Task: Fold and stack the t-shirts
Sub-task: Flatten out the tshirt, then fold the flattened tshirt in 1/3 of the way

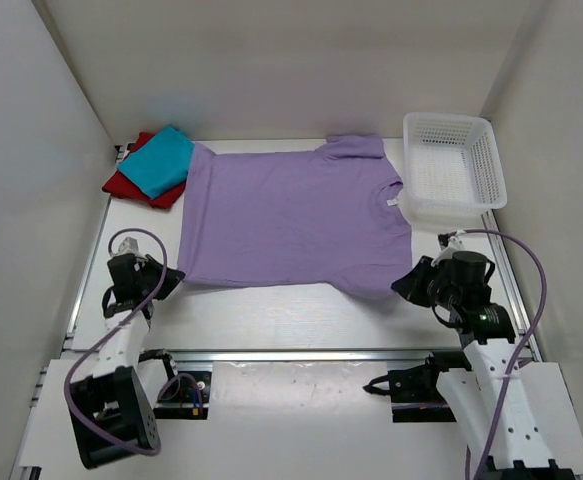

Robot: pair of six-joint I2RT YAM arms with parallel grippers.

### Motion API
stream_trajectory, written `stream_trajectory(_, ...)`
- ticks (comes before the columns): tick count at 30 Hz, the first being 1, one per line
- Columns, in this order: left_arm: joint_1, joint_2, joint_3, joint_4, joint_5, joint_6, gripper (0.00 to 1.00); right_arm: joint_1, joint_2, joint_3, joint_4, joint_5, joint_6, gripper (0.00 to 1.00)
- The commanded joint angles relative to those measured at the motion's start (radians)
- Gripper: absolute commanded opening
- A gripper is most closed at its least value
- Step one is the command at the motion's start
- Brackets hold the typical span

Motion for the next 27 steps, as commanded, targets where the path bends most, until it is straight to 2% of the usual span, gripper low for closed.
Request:
stream_trajectory(1, 0.035, -0.095, -0.006, -0.167, 0.053, 0.093, 0.00, 0.077, -0.039, 0.060, -0.144, 0.050, 0.036, 0.00)
stream_trajectory(4, 0.035, -0.164, 0.000, -0.229, 0.045, 0.115, 0.00, 0.158, -0.105, 0.091, -0.205, 0.160, 0.084, 0.00)
stream_trajectory(6, -0.003, -0.169, 0.009, -0.240, 0.029, 0.093, 0.00, 0.194, -0.128, 0.120, -0.259, 0.252, 0.098, 0.00)
stream_trajectory(8, -0.017, -0.155, 0.026, -0.240, 0.012, 0.084, 0.00, 0.203, -0.115, 0.125, -0.273, 0.282, 0.096, 0.00)
stream_trajectory(11, -0.008, -0.131, 0.054, -0.218, 0.010, 0.067, 0.00, 0.192, -0.060, 0.102, -0.222, 0.225, 0.068, 0.00)
stream_trajectory(15, -0.046, -0.047, 0.115, -0.122, -0.034, 0.006, 0.00, 0.042, 0.058, 0.093, -0.054, 0.170, -0.036, 0.00)
stream_trajectory(17, -0.063, 0.034, 0.175, -0.058, -0.048, -0.023, 0.00, -0.045, 0.162, 0.100, 0.037, 0.087, -0.076, 0.00)
stream_trajectory(21, -0.063, 0.252, 0.241, 0.038, -0.035, -0.097, 0.00, -0.015, 0.398, 0.207, 0.213, 0.164, -0.062, 0.00)
stream_trajectory(27, -0.022, 0.409, 0.287, 0.121, -0.057, -0.135, 0.00, -0.021, 0.670, 0.389, 0.319, 0.165, -0.028, 0.00)
